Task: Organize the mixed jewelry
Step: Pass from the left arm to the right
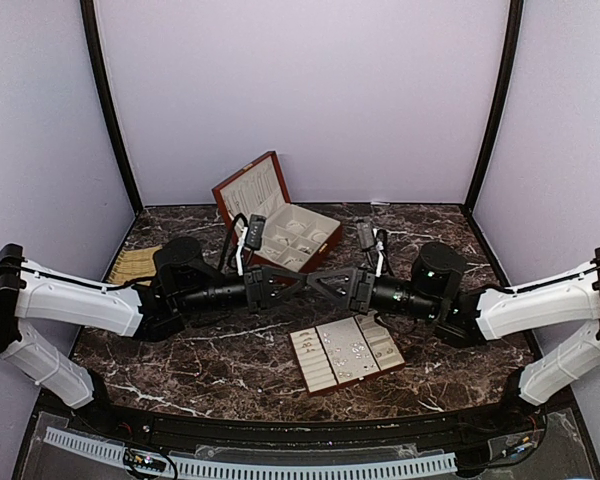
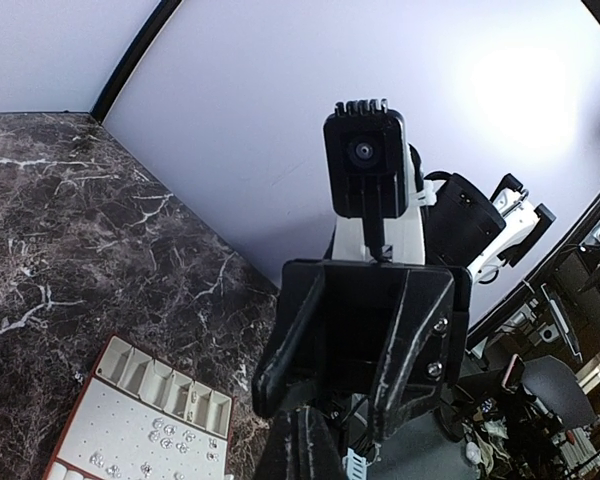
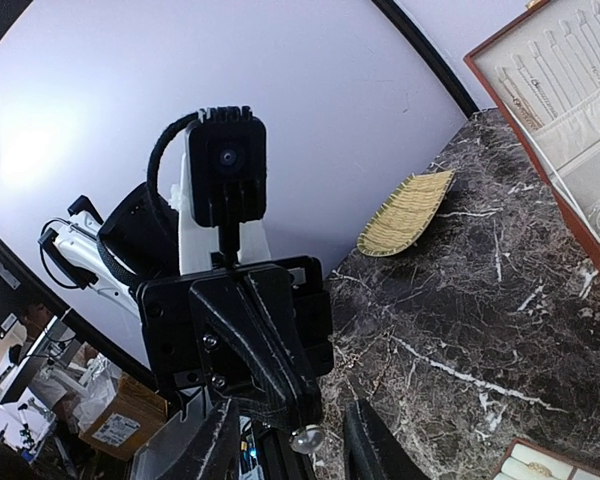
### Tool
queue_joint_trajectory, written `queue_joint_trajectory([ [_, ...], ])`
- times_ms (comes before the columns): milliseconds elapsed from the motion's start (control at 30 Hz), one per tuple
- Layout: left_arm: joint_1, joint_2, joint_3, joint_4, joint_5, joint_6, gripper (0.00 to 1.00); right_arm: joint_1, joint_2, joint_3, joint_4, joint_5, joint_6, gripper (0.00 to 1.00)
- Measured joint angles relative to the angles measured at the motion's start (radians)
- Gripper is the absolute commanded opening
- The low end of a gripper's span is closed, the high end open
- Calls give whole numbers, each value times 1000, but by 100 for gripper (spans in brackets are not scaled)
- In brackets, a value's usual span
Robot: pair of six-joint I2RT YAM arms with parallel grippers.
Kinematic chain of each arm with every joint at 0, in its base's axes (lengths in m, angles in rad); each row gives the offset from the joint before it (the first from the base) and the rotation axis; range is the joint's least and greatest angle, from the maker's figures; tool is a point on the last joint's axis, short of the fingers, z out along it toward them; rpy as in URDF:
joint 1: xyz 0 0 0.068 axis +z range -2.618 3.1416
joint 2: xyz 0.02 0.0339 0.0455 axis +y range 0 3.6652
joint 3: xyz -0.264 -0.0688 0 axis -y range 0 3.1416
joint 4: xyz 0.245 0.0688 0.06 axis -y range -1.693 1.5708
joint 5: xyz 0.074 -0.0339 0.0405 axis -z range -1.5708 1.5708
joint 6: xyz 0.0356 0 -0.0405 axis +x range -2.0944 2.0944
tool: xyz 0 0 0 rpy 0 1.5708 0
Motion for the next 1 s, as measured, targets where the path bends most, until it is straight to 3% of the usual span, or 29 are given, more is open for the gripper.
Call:
queue_joint_trajectory([
  [867,-2,-14,0,7,0,3,0,4,-6,-9,20,4,6,6],
  [1000,-4,-14,0,6,-1,8,25,8,-19,-11,-1,21,5,4],
])
